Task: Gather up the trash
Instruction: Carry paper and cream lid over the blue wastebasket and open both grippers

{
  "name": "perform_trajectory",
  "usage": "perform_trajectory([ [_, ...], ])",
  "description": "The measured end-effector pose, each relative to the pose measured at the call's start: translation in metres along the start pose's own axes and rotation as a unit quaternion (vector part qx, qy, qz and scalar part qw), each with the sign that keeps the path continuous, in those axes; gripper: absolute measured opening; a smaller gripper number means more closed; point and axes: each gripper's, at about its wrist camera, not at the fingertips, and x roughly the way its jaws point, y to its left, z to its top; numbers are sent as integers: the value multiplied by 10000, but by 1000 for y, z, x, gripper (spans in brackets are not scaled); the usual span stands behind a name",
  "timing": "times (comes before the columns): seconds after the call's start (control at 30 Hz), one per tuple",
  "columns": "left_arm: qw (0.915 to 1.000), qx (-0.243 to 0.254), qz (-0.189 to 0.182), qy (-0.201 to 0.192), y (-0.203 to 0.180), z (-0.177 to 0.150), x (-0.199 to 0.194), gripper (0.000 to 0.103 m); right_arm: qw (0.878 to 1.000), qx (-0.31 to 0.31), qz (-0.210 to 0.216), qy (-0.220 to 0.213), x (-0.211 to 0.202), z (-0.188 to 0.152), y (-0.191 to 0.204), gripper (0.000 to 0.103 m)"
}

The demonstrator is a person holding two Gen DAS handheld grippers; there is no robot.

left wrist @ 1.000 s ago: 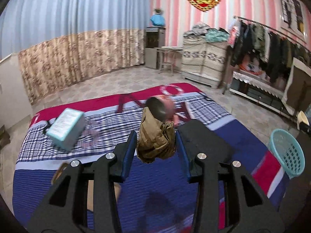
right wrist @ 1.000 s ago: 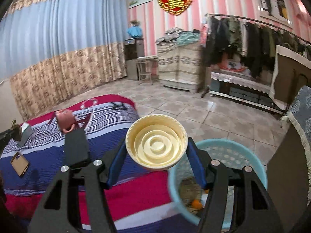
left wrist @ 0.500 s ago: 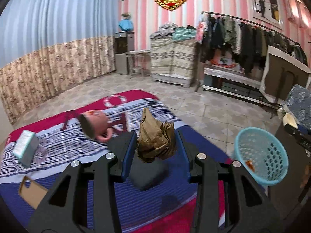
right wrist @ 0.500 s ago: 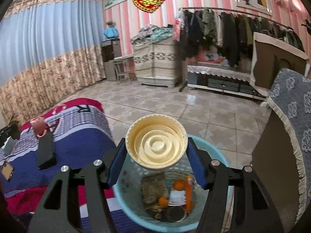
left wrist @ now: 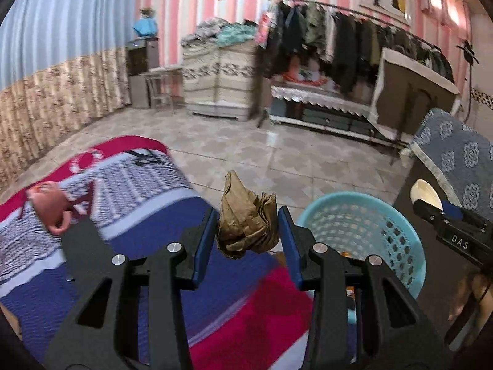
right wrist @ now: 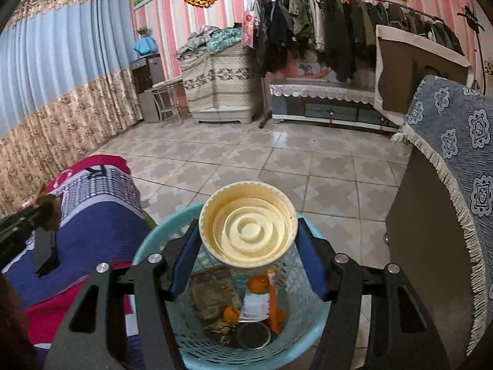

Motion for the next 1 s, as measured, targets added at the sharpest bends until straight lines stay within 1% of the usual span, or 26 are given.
perform_trajectory([
  [0.07, 9997, 58, -230, 108, -19, 1, 18, 40, 9999, 64, -55, 84, 5, -2, -8, 61],
  [0.17, 9984, 254, -454, 199, -48, -3, 39, 41, 9995, 206, -169, 149, 8, -4, -21, 61],
  [0.27, 9973, 456, -502, 286, -69, -10, 57, 41, 9989, 368, -239, 183, 8, -7, -35, 61],
  [0.37, 9963, 543, -554, 372, -85, -13, 72, 41, 9982, 479, -275, 228, 9, -9, -44, 61],
  [0.4, 9961, 588, -544, 374, -90, -14, 75, 44, 9980, 502, -276, 258, 11, -10, -46, 61],
  [0.43, 9959, 612, -546, 387, -91, -13, 76, 56, 9979, 510, -272, 282, 12, -11, -47, 61],
  [0.47, 9958, 631, -530, 402, -92, -13, 77, 64, 9979, 511, -266, 299, 13, -11, -48, 61],
  [0.5, 9965, 624, -429, 347, -92, -12, 75, 77, 9979, 501, -260, 316, 14, -11, -48, 61],
  [0.53, 9971, 614, -350, 276, -90, -11, 73, 84, 9979, 492, -256, 328, 15, -11, -47, 61],
  [0.6, 9976, 601, -249, 229, -84, -8, 69, 88, 9981, 447, -232, 346, 17, -11, -44, 61],
  [0.73, 9986, 488, -99, 172, -66, -3, 60, 91, 9986, 315, -219, 371, 19, -11, -35, 61],
  [0.87, 9993, 338, 123, -29, -41, 1, 44, 97, 9988, 199, -219, 401, 24, -11, -21, 61],
  [1.0, 9987, 313, 411, -50, -17, -3, 33, 97, 9990, 45, -202, 399, 31, -9, -6, 61],
])
